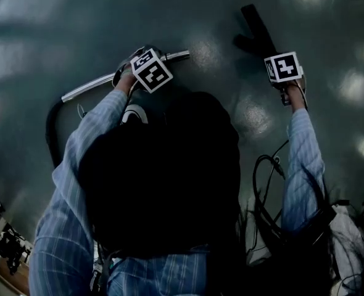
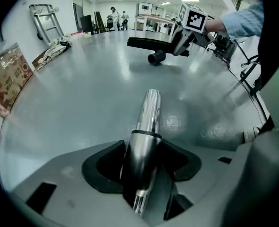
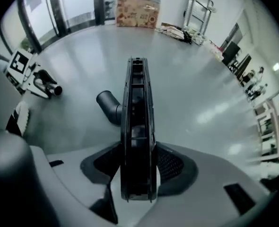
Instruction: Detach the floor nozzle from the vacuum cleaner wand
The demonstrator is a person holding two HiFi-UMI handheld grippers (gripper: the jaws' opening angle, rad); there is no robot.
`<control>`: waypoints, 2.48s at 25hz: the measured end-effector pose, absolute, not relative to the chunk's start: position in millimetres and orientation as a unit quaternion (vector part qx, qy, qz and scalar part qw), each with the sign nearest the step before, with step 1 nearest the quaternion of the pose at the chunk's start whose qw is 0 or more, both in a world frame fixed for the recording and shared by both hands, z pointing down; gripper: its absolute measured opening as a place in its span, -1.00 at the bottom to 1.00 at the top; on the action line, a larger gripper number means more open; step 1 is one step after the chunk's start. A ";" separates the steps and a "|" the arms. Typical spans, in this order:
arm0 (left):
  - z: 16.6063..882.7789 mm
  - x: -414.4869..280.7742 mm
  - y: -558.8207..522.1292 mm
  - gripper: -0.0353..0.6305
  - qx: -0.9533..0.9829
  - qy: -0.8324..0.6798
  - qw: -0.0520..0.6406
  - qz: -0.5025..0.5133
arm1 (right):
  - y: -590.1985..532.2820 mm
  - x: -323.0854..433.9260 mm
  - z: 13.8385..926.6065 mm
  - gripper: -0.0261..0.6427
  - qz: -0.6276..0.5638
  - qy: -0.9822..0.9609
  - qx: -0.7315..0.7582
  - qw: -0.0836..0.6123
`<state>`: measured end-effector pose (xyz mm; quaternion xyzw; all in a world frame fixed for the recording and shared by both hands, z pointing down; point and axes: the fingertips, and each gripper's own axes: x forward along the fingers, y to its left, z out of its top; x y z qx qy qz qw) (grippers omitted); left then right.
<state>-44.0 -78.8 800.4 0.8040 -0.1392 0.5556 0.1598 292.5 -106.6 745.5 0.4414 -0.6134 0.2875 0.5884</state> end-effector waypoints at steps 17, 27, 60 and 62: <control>770.7 -46.9 -78.1 -0.18 0.833 -0.150 0.170 0.504 | -108.7 240.8 715.2 -0.25 0.402 -0.687 0.459 0.394; 729.5 -47.4 -115.2 -0.18 0.851 -0.212 0.251 0.410 | -143.8 221.0 680.2 -0.25 0.387 -0.693 0.552 0.256; 291.8 -94.9 34.4 -0.87 0.769 -0.302 0.371 0.424 | 60.8 93.8 235.6 -0.33 0.574 -0.636 0.488 0.168; 254.7 -88.9 41.9 -0.87 0.770 -0.318 0.366 0.414 | 71.4 97.1 195.4 -0.35 0.569 -0.645 0.485 0.157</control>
